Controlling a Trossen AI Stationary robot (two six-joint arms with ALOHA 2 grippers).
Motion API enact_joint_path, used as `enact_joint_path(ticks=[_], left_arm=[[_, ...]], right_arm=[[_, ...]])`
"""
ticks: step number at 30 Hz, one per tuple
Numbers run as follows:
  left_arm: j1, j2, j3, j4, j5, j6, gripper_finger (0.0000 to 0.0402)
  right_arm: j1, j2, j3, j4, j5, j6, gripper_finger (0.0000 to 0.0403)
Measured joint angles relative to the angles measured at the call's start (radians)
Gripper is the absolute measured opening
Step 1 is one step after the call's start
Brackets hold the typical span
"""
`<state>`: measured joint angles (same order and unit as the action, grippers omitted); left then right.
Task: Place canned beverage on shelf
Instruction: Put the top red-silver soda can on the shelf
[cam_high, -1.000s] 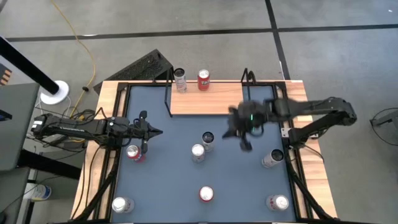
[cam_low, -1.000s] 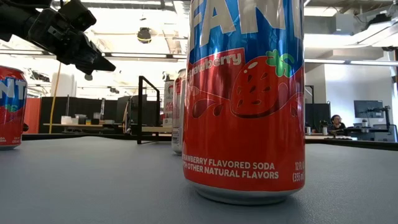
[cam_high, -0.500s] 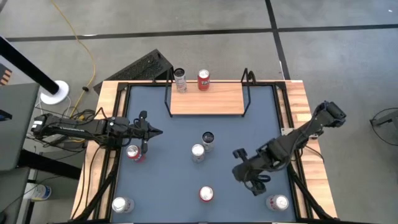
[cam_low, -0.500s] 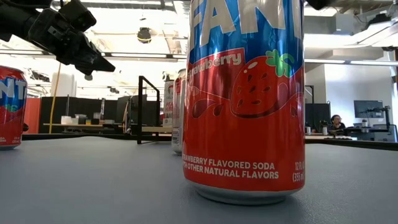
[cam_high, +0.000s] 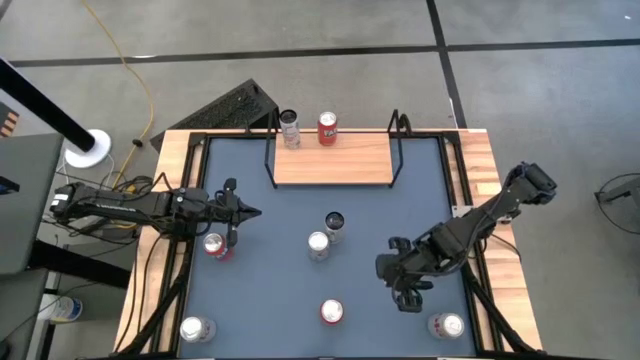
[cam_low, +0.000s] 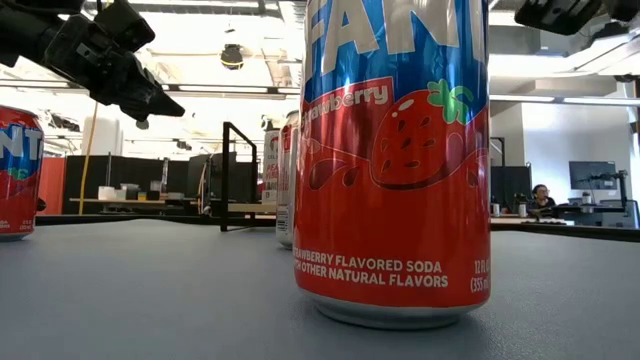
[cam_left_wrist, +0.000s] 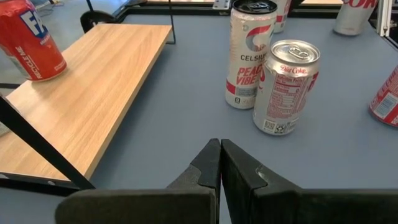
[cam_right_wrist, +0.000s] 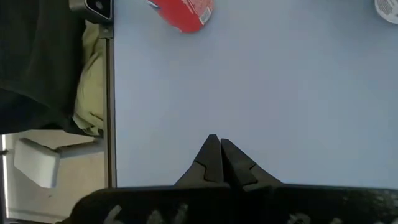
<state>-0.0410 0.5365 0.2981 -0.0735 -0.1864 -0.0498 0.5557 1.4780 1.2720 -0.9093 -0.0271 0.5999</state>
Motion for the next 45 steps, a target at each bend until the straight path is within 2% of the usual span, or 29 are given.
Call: enact_joint_path(ticks=[5,10,13,19,24,29,40,45], left_arm=[[0.0,0.008,0.0,0.031,-0.001,0.029,0.0],[0.0,0.103,0.0,0.246,0.027,0.069,0.0],[0.0,0.201,0.0,0.432,0.075,0.109,0.0],[0.0,0.413,0.0,0.697,0.283,0.143,0.0],[0.0,0.536,0.009,0.77,0.284,0.16,0.0016],[-0.006,0.641,0.074,0.784,0.28,0.186,0.0074],[-0.089,0.827,0.235,0.781,0.279,0.188,0.0254],[-0.115,0.881,0.29,0.777,0.213,0.183,0.0301]], right_arm=[[-0.03,0.0,0.0,0.068,0.051,-0.177,0.0],[-0.093,0.0,0.0,0.128,0.061,-0.343,0.0],[-0.118,0.0,0.0,0.09,0.06,-0.362,0.0],[-0.114,0.0,0.0,-0.025,0.056,-0.346,0.0],[-0.087,0.0,0.0,-0.032,0.06,-0.339,0.0],[-0.069,0.0,0.0,-0.03,0.06,-0.338,0.0],[-0.065,0.0,0.0,-0.028,0.061,-0.336,0.0],[-0.065,0.0,0.0,-0.024,0.061,-0.336,0.0]])
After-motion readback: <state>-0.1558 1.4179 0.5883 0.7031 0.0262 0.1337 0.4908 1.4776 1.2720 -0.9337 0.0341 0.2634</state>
